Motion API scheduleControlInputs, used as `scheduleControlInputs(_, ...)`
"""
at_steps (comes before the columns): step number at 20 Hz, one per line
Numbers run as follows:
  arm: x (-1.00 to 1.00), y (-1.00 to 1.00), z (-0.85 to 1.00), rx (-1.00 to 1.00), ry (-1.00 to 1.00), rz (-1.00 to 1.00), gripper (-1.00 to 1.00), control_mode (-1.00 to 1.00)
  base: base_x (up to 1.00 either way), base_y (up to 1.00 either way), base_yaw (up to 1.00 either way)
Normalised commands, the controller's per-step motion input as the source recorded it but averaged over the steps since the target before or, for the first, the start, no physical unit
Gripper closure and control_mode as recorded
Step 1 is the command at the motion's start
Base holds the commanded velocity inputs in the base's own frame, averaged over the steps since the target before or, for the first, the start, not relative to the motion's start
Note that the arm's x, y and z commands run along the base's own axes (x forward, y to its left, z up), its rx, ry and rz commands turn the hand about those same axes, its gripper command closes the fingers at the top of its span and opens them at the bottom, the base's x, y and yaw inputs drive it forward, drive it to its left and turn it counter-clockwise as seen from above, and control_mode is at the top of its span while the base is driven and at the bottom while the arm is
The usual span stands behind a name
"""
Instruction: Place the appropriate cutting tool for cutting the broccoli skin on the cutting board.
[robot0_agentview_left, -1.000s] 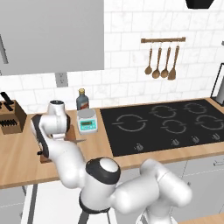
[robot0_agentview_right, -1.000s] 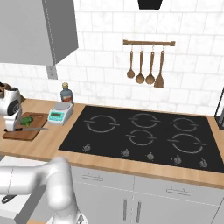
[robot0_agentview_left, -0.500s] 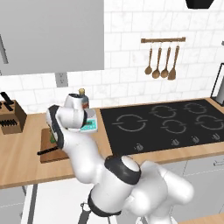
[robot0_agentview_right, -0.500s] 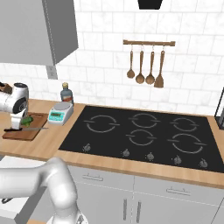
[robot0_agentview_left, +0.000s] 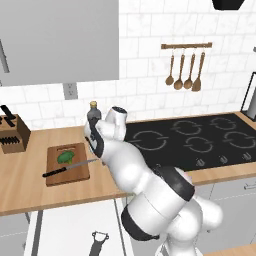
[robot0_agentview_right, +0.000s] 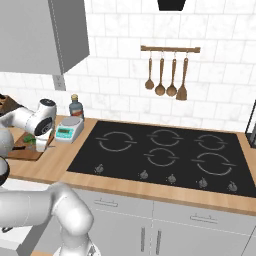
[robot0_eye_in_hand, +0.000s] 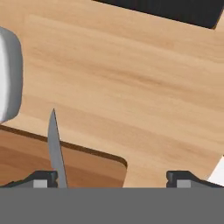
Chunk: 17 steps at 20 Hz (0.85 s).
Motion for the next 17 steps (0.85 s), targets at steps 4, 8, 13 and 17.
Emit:
scheduleControlInputs(4,0.0,-1.0,0.0,0.05,-0.03,-0.04,-1.0,-1.0,0.0,0.0,0.0)
scheduleControlInputs(8,0.03,-1.0,0.01,0.07,0.0,-0.04,-1.0,-1.0,0.0,0.0,0.0)
scheduleControlInputs(13,0.02,-1.0,0.07,0.09,-0.01,-0.05,-1.0,-1.0,0.0,0.0,0.0)
scheduleControlInputs(17,-0.19,-0.65,0.44,0.16,-0.02,-0.12,-1.0,-1.0,0.0,0.0,0.0)
